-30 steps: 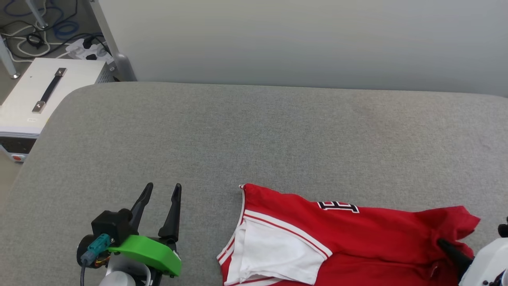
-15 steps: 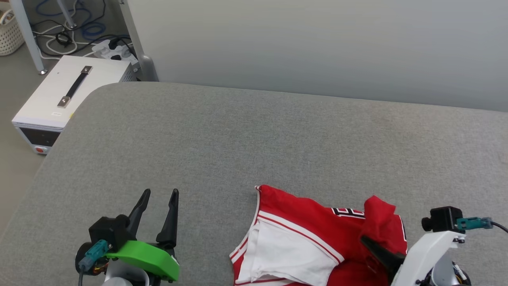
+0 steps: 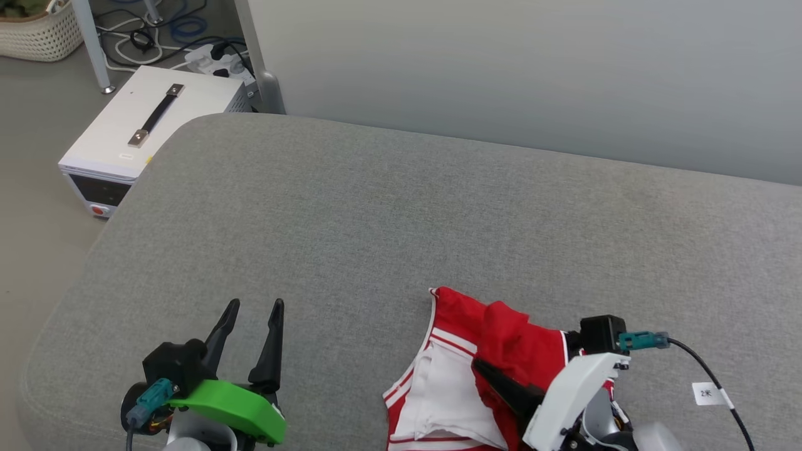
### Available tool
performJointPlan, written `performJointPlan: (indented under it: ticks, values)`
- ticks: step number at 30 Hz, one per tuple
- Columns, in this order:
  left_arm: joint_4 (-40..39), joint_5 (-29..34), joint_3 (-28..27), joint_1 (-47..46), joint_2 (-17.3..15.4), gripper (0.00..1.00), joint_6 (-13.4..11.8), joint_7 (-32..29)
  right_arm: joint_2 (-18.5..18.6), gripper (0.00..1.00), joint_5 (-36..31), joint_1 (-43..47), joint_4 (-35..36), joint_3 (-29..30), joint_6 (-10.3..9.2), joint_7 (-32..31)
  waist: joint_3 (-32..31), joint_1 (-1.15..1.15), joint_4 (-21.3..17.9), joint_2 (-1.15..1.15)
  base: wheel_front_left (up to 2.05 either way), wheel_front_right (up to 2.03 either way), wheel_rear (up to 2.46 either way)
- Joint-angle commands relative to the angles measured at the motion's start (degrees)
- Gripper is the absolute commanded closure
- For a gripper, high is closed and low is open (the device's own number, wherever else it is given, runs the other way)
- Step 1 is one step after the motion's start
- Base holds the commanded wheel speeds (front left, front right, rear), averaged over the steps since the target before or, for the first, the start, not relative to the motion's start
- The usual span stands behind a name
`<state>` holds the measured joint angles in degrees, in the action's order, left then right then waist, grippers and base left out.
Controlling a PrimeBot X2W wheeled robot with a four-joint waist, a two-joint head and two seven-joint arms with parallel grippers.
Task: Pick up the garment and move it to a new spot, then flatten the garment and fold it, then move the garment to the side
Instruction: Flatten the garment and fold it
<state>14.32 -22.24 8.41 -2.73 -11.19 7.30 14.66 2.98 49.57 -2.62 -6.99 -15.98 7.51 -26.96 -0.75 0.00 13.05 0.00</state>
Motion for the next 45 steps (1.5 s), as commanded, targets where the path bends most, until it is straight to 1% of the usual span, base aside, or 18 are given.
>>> performJointPlan:
  ticks: [1,5,8,12,13,14,15,20,25,28,31,33,35,36,40,45]
  values:
    - [0.1,-0.2,0.0,-0.1,0.0,0.0,0.2,0.3,-0.1,1.0,0.8,-1.7,-1.4,-1.1,-0.02,1.5,0.4,0.0,0.6,0.0,0.0,0.0,0.0]
    - [0.2,-0.3,0.3,-0.7,0.0,0.0,0.2,0.3,-0.1,1.0,1.8,-5.5,-7.0,-4.0,-0.02,5.8,0.9,0.0,1.6,0.0,0.0,0.0,0.0]
    - [0.3,-0.3,0.5,-0.9,0.2,0.0,0.2,0.3,-0.1,1.0,3.2,-8.2,-11.8,-5.0,-0.02,8.5,1.4,0.0,2.5,0.0,0.0,0.0,0.0]
    - [0.4,-0.4,0.7,-1.0,0.4,0.0,0.2,0.3,-0.1,1.0,3.2,-11.6,-18.6,-6.3,-0.02,11.8,2.2,0.0,3.4,0.0,0.0,0.0,0.0]
    - [0.5,-0.5,0.7,-1.1,0.4,0.0,0.2,0.3,-0.1,0.89,2.4,-12.3,-20.1,-6.7,-0.02,12.4,2.3,0.0,3.5,0.0,0.0,0.0,0.0]
    - [0.6,-0.5,0.8,-1.1,0.4,0.0,0.2,0.3,-0.1,0.28,1.7,-13.1,-21.3,-7.1,-0.02,13.0,2.4,0.0,3.6,0.0,0.0,0.0,0.0]
    - [0.8,-0.5,0.8,-1.2,0.5,0.0,0.2,0.3,-0.1,0.0,1.4,-13.8,-22.5,-7.9,-0.02,13.7,2.5,0.0,3.7,0.0,0.0,0.0,0.0]
    - [1.2,-0.5,0.6,-1.1,0.4,0.0,0.2,0.3,-0.1,0.0,4.0,-16.0,-23.6,-12.2,-0.02,15.6,2.3,0.0,3.8,0.0,0.0,0.0,0.0]
    - [1.4,-0.4,0.3,-1.0,0.5,0.0,0.2,0.3,-0.1,0.0,7.2,-16.8,-23.8,-15.6,-0.02,15.4,1.6,0.0,3.1,0.0,0.0,0.0,0.0]
    - [1.4,-0.4,0.2,-0.8,0.5,0.0,0.2,0.3,-0.1,0.0,8.5,-17.5,-23.5,-16.4,-0.02,15.5,1.1,0.0,2.3,0.0,0.0,0.0,0.0]
    - [1.2,-0.4,0.2,-0.6,0.3,0.0,0.2,0.3,-0.1,0.0,8.0,-18.7,-22.7,-15.6,-0.02,16.0,0.6,0.0,1.4,0.0,0.0,0.0,0.0]
    - [1.1,-0.3,0.3,-0.3,0.2,0.0,0.2,0.3,-0.1,0.0,6.2,-19.6,-22.0,-14.5,-0.02,16.0,0.1,0.0,0.6,0.0,0.0,0.0,0.0]
    - [0.9,-0.3,0.3,-0.1,0.0,0.0,0.2,0.3,0.1,0.0,2.7,-20.7,-20.7,-13.1,-0.02,15.7,-0.4,0.0,-0.3,0.0,0.0,0.0,0.0]
    - [0.7,-0.3,0.3,0.0,-0.2,0.0,0.2,0.3,0.9,0.0,0.1,-21.2,-19.6,-12.5,-0.02,15.6,-0.6,0.0,-0.9,0.0,0.0,0.0,0.0]
    - [-0.3,-0.6,0.5,0.3,-0.2,0.0,0.2,0.3,5.8,0.0,-9.2,-21.9,-14.2,-10.6,-0.02,15.3,-1.2,0.0,-2.9,0.0,0.0,0.0,0.0]
    - [-1.7,-1.3,0.8,0.3,0.3,0.0,0.2,0.3,12.6,0.0,-17.9,-20.6,-7.4,-7.6,-0.02,16.6,-1.3,0.0,-5.2,0.0,0.0,0.0,0.0]
